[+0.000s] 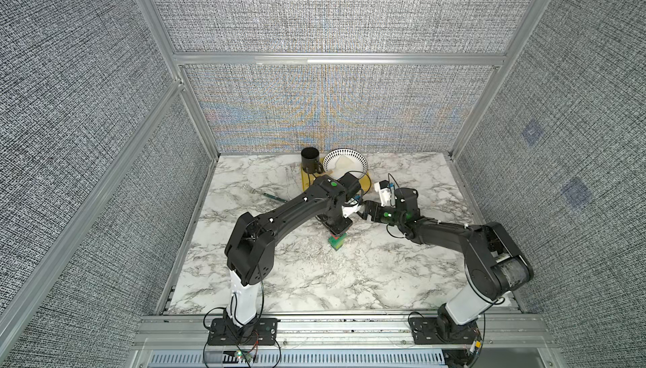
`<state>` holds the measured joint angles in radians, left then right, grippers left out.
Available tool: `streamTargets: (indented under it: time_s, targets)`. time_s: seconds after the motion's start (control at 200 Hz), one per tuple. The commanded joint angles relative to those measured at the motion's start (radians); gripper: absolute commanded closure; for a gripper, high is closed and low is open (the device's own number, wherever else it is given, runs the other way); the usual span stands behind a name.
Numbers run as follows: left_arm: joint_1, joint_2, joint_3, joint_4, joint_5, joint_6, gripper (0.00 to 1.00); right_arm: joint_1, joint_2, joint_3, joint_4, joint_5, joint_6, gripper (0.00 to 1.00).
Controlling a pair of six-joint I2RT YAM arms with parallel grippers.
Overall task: Assemble an ice cream with lego
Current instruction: Assemble the lego brick with the lego brick.
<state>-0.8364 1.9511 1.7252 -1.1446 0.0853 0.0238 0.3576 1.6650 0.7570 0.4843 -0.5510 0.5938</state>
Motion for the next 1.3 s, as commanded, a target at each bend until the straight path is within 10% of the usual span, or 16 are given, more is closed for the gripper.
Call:
streamTargets:
  time_s: [0.0, 1.296]
  targets:
    - [-0.002, 0.012, 0.009, -0.026, -0.035, -0.021, 0.98, 0.007, 0.018, 0.023, -0.008, -0.053, -0.003, 0.03]
    - [-0.012, -0.038, -0.055, 0.068, 0.045, -0.043, 0.98, 0.052, 0.096, 0.098, -0.048, -0.1, -0.019, 0.1]
